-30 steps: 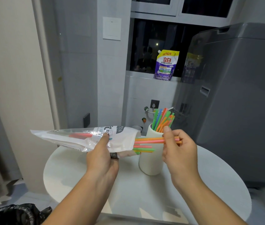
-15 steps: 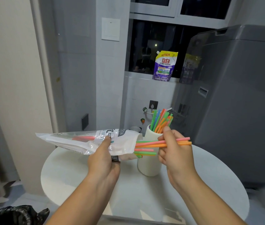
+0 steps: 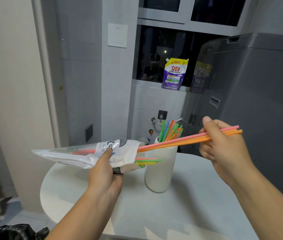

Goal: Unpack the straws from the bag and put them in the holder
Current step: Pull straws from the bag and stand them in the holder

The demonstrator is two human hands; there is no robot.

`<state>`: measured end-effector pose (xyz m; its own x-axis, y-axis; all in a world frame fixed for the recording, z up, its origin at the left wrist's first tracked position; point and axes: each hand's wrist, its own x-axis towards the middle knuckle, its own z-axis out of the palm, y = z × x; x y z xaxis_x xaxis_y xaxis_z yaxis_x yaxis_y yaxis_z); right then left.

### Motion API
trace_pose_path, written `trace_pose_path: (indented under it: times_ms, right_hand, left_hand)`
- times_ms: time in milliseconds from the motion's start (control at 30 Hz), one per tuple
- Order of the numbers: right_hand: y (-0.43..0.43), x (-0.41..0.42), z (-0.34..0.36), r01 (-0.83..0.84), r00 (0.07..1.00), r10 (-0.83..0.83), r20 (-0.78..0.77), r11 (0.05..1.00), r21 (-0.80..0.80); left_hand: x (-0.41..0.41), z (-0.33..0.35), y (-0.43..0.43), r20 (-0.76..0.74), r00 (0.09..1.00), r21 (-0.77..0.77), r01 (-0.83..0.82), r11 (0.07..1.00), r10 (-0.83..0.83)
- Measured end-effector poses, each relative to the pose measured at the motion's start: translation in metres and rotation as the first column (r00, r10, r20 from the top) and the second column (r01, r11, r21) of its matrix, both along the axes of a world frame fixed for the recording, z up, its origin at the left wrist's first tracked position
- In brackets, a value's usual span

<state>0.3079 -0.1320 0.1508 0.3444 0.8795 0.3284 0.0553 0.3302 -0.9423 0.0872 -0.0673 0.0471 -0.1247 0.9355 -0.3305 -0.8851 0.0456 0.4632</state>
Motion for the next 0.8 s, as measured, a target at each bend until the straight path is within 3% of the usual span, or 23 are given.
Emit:
trace_pose_path:
  times_ms: [800]
  right_hand:
    - [-0.013,0.056,0.060,0.106,0.993,-0.112,0.047,0.987,0.117]
  left_hand:
    - [-0.001,0.001,0.003,0.045,0.999,-0.031,-0.026,0.999,0.027]
